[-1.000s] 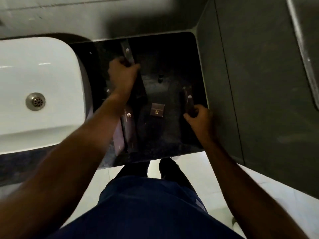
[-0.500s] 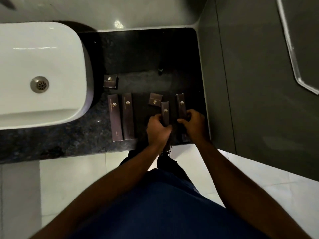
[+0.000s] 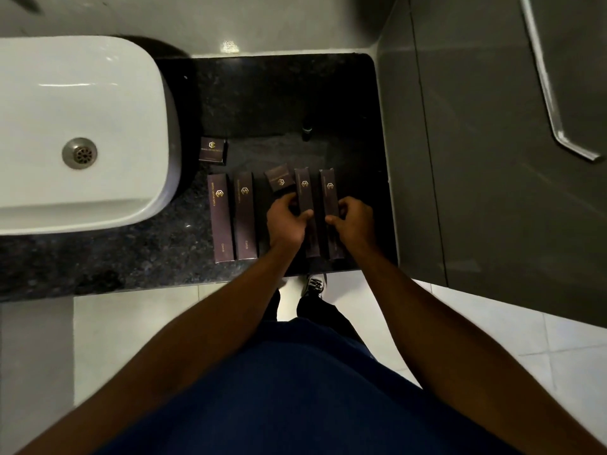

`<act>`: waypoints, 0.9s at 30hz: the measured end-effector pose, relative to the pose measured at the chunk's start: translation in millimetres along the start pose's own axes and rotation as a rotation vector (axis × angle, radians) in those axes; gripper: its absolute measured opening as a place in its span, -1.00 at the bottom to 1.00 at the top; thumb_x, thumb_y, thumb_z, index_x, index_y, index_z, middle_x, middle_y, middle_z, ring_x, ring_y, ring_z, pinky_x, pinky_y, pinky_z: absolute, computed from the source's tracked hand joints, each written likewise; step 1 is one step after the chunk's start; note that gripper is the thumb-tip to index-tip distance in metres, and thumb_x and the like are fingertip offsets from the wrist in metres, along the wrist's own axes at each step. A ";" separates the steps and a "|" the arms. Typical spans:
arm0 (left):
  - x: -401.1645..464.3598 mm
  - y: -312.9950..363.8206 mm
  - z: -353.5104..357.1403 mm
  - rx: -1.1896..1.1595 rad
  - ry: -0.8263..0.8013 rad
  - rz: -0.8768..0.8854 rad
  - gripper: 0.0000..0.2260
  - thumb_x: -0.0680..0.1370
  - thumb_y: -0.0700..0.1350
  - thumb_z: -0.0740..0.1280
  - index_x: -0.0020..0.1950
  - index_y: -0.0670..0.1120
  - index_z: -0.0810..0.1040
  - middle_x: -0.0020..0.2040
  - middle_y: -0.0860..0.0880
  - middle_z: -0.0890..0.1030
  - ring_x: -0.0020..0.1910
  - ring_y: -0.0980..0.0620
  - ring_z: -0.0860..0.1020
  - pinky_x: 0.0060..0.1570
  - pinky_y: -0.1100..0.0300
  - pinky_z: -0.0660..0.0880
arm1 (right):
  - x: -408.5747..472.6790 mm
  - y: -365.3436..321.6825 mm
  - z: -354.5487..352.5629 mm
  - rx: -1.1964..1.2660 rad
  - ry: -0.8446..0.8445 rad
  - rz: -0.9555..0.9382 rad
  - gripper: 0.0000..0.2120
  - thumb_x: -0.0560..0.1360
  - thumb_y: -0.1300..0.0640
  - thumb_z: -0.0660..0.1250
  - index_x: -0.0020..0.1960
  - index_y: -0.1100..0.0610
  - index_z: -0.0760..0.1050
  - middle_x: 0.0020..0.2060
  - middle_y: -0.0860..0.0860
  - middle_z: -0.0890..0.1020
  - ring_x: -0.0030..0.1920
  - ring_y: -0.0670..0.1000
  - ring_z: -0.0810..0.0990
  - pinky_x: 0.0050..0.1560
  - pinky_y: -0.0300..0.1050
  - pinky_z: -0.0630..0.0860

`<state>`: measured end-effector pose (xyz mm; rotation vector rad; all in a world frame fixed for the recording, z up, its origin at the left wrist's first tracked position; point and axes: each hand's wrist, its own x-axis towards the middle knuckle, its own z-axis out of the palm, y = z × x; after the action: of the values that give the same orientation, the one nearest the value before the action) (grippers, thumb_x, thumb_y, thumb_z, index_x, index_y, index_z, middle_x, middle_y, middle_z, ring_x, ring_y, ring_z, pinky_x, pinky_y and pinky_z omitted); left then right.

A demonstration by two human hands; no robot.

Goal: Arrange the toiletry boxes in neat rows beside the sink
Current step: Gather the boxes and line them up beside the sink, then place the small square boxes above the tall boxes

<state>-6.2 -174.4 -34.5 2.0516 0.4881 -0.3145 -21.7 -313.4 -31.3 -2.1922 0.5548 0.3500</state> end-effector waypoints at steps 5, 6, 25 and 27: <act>0.4 -1.0 -1.3 0.010 -0.031 0.020 -0.61 0.38 -0.21 0.53 0.20 -0.10 0.60 0.15 -0.10 0.68 0.13 -0.01 0.63 0.10 0.27 0.43 | 1.3 1.1 2.4 0.009 0.055 0.023 -0.77 0.38 0.20 0.50 0.00 0.14 0.55 -0.15 0.02 0.62 -0.18 -0.05 0.57 -0.27 -0.33 0.39; 1.0 -1.4 -1.9 0.015 -0.038 0.025 -0.60 0.39 -0.21 0.53 0.21 -0.10 0.60 0.15 -0.10 0.67 0.14 -0.02 0.62 0.11 0.26 0.43 | 1.8 1.0 2.4 0.011 0.063 0.026 -0.78 0.38 0.20 0.50 -0.01 0.14 0.55 -0.18 -0.01 0.60 -0.20 -0.06 0.56 -0.31 -0.38 0.35; 9.2 -1.7 -17.7 -0.032 -0.101 0.077 -0.57 0.38 -0.12 0.55 0.22 -0.11 0.58 0.15 -0.11 0.64 0.12 -0.02 0.62 0.19 0.11 0.55 | -0.6 -2.1 -5.5 0.043 0.075 0.037 -0.82 0.47 0.11 0.43 0.02 0.17 0.54 -0.18 0.00 0.59 -0.17 -0.01 0.59 -0.30 -0.37 0.35; 15.9 -1.3 -36.5 -0.057 -0.041 0.086 -0.62 0.39 -0.10 0.54 0.17 -0.06 0.58 0.11 -0.08 0.64 0.09 0.01 0.61 0.14 0.13 0.55 | -0.7 -8.7 -11.1 0.046 0.144 0.016 -0.81 0.50 0.03 0.39 0.01 0.14 0.54 -0.16 0.01 0.60 -0.12 0.03 0.61 -0.26 -0.31 0.41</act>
<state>8.1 -138.9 -23.8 2.0002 0.3785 -0.2869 -17.3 -317.0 -18.3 -2.1810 0.6533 0.1864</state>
